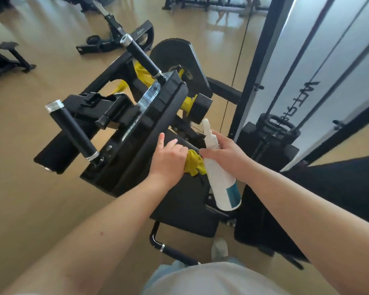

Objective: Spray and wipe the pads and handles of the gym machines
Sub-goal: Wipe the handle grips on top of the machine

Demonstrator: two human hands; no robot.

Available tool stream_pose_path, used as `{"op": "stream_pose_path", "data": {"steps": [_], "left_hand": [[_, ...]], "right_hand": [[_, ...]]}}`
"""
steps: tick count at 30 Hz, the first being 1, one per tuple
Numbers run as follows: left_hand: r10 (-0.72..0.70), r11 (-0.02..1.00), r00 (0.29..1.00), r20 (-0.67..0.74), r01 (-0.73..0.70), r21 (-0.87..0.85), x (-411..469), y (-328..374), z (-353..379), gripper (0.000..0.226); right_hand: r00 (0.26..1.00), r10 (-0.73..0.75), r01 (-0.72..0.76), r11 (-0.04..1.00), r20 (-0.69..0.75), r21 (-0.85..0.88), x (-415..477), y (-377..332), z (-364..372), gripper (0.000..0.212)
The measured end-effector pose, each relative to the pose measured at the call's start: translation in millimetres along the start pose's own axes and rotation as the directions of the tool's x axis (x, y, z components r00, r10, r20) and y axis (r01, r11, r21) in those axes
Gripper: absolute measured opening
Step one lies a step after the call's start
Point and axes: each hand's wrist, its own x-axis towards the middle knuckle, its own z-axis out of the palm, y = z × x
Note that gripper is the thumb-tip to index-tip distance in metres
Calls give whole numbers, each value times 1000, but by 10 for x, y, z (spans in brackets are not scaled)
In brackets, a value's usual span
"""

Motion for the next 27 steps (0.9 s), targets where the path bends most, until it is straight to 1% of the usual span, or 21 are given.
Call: {"op": "stream_pose_path", "data": {"steps": [3,6,8,10,13,15,18,19,21,23,24,26,27], "left_hand": [[81,983,997,9,-78,-165,56,102,-22,32],[168,927,985,33,-147,-345,6,225,-86,43],[263,897,964,49,-226,-380,-79,341,-122,54],[368,854,929,41,-320,-409,-201,472,-154,58],[504,773,863,25,-439,-458,-387,740,-205,51],[588,718,807,46,-496,-488,-535,998,-265,42],[668,660,740,77,-543,-519,-797,1384,-334,30],[697,635,713,74,-566,-526,-896,1528,-336,25],[761,563,645,72,-601,-566,-1123,1857,-337,16],[815,490,570,104,-582,-649,-1395,2237,-412,12],[834,463,532,146,-531,-710,-1547,2439,-468,12],[858,432,447,251,-366,-825,-1896,2843,-611,12],[867,425,402,295,-286,-859,-2092,3040,-668,16]], "right_hand": [[992,50,-43,997,-118,64,-278,202,-4,68],[969,127,-95,984,-214,154,-635,415,109,58],[948,169,-111,970,-270,215,-900,566,240,53],[922,203,-122,961,-330,249,-1176,695,388,54],[872,276,-164,942,-404,291,-1615,852,596,56],[820,332,-193,927,-467,321,-1949,1009,706,56],[725,410,-172,886,-553,431,-2413,1256,830,55],[694,446,-172,865,-566,471,-2583,1322,864,49],[642,492,-164,837,-588,521,-2946,1443,944,30],[539,549,-159,811,-639,563,-3346,1618,1048,18],[483,571,-158,802,-664,576,-3560,1709,1107,17],[404,597,-160,793,-693,588,-4022,1869,1248,20],[364,619,-160,778,-696,608,-4269,1915,1320,22]]}}
